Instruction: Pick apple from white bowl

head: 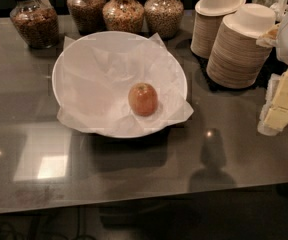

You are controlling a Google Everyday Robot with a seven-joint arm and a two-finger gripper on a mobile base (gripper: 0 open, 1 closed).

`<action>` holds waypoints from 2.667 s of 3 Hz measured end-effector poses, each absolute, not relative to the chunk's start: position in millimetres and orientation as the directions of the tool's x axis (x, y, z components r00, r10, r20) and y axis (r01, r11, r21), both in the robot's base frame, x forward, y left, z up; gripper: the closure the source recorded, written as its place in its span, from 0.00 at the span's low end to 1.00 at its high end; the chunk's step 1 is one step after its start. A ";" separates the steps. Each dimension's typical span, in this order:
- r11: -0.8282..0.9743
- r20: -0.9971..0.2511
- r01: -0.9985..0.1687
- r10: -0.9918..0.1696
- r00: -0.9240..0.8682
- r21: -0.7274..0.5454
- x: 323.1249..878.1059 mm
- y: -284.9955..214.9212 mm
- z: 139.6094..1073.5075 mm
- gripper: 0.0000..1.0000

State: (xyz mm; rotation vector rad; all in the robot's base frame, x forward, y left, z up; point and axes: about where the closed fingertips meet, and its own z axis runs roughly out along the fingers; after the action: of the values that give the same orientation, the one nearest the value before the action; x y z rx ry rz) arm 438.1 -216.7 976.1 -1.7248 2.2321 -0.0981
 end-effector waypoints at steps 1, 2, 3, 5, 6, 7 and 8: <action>0.270 -0.207 -0.931 -0.953 -0.222 -0.245 438.1 -216.7 976.1 0.00; 0.252 -0.231 -0.933 -0.953 -0.194 -0.258 442.2 -209.3 980.0 0.00; 0.202 -0.284 -0.940 -0.951 -0.121 -0.276 453.8 -185.1 990.2 0.00; 0.121 -0.323 -0.948 -0.946 -0.021 -0.293 461.2 -153.3 997.1 0.00; 0.131 -0.382 -0.948 -0.924 -0.010 -0.292 469.3 -138.7 988.4 0.00; 0.096 -0.461 -0.954 -0.886 0.049 -0.285 488.5 -100.5 980.3 0.00; 0.047 -0.509 -0.962 -0.855 0.100 -0.268 501.0 -70.7 973.8 0.00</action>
Offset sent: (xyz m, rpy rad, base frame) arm 0.0089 0.0158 0.0033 0.0504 -0.0211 0.0587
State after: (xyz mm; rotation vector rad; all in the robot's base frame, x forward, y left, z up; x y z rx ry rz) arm 501.0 -70.7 973.8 -1.8275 1.7752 0.2504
